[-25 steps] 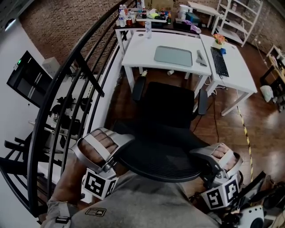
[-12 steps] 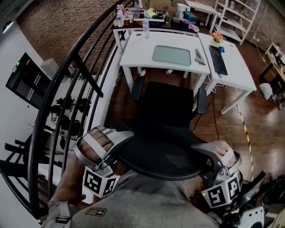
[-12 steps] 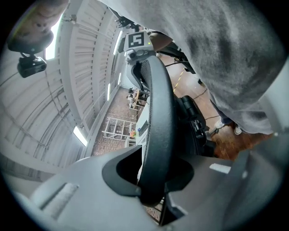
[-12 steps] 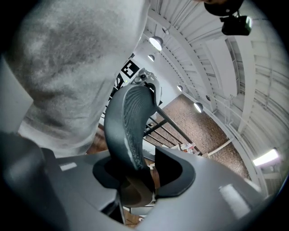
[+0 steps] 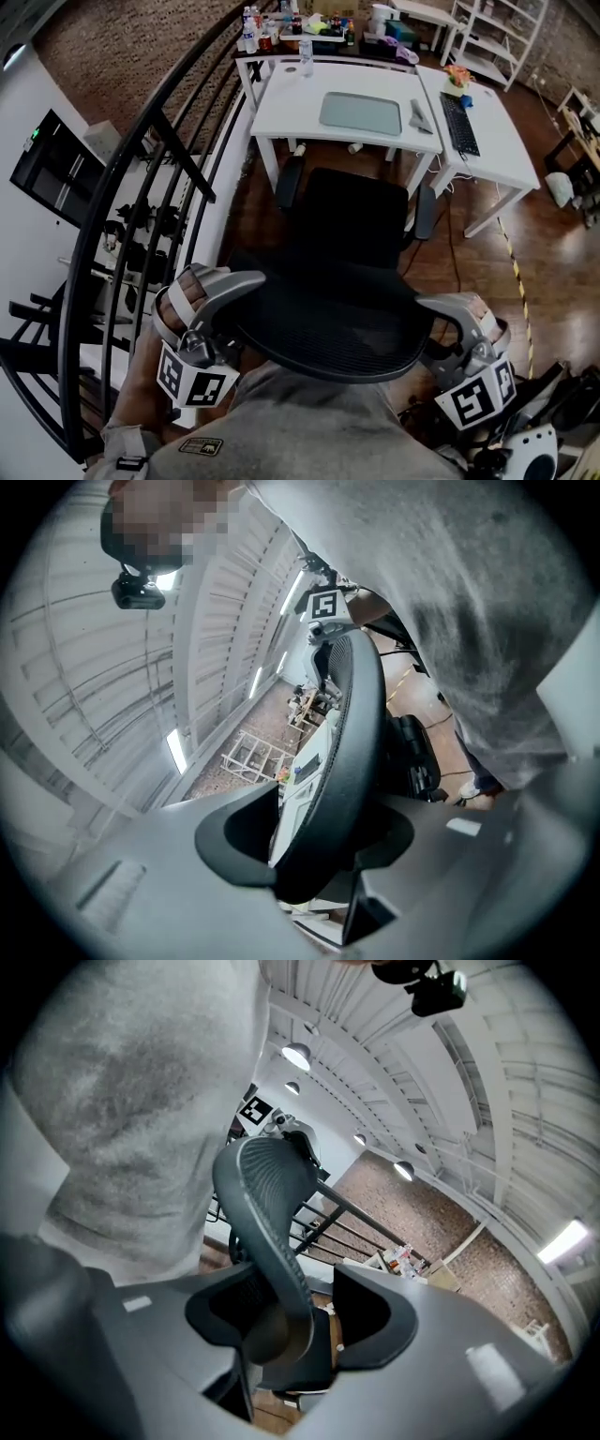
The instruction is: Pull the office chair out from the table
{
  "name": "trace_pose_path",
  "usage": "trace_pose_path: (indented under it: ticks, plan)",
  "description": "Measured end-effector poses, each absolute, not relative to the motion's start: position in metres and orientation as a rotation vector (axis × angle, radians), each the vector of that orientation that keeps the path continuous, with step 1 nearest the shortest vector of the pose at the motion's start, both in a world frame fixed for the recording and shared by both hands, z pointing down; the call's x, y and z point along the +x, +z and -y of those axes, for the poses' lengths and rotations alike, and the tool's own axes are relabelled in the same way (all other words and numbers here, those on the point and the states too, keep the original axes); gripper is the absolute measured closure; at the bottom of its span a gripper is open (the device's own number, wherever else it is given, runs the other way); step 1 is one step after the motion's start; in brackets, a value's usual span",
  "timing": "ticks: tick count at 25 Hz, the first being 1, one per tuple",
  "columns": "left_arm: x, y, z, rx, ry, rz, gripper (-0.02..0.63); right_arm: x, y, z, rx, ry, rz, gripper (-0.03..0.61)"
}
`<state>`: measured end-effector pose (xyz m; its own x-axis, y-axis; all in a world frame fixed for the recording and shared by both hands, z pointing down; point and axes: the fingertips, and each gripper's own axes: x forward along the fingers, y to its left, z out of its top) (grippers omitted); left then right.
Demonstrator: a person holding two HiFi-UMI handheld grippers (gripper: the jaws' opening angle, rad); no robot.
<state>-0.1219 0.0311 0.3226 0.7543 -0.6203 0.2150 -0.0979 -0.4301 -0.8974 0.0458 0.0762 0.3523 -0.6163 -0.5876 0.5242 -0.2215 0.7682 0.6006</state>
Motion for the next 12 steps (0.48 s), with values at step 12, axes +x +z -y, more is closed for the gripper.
trace_pose_path:
  ticks: [12]
  plan:
    - [-0.200,0.322,-0.012,-2.437,-0.142,-1.083,0.405,0.113,0.387,-0.066,0.913,-0.248,2.299,0.325]
